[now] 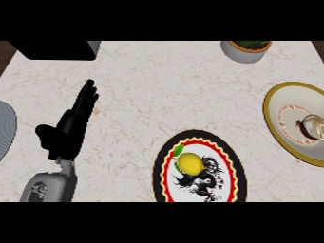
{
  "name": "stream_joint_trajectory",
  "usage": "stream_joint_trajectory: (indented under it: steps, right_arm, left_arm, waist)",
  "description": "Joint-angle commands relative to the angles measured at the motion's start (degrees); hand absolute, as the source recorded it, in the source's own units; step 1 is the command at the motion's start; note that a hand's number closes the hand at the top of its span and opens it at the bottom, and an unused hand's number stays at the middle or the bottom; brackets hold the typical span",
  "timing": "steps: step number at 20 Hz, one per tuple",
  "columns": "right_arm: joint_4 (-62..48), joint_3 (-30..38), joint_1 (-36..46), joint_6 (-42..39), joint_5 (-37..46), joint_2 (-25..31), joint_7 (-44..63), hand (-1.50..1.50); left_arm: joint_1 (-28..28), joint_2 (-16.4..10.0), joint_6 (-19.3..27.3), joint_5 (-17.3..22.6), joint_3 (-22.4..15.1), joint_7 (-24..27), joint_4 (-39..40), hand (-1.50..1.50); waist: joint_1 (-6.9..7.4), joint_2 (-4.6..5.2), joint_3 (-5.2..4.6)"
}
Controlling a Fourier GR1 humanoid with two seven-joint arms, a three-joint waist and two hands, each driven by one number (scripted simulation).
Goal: Pick the cupcake from the plate and place it in the bowl
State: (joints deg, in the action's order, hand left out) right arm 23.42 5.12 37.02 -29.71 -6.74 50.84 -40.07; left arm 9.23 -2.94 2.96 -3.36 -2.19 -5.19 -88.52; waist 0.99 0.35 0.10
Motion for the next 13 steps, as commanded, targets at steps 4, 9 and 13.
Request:
stream_joint_trajectory:
  steps: [4,9,13]
  right_arm:
    - [-2.6,0.8,-4.1,-16.1,-1.8,3.8,-7.5,-1.50]
    - [-1.4,0.7,-5.2,-16.6,-2.5,4.1,-8.6,-1.50]
    - [0.1,-0.3,-9.2,-16.2,-2.0,4.3,-11.8,-1.50]
  left_arm:
    - [-1.9,1.1,0.4,-0.6,-1.7,-1.1,-2.9,0.00]
    - [-0.3,-1.2,-1.4,1.1,0.9,-0.3,-0.9,0.00]
    - [-1.2,0.7,0.3,-0.5,-1.1,-1.1,-2.0,0.00]
  waist:
    - [0.07,0.00,0.15]
    - [0.56,0.33,0.23]
    - [0.26,0.18,0.28]
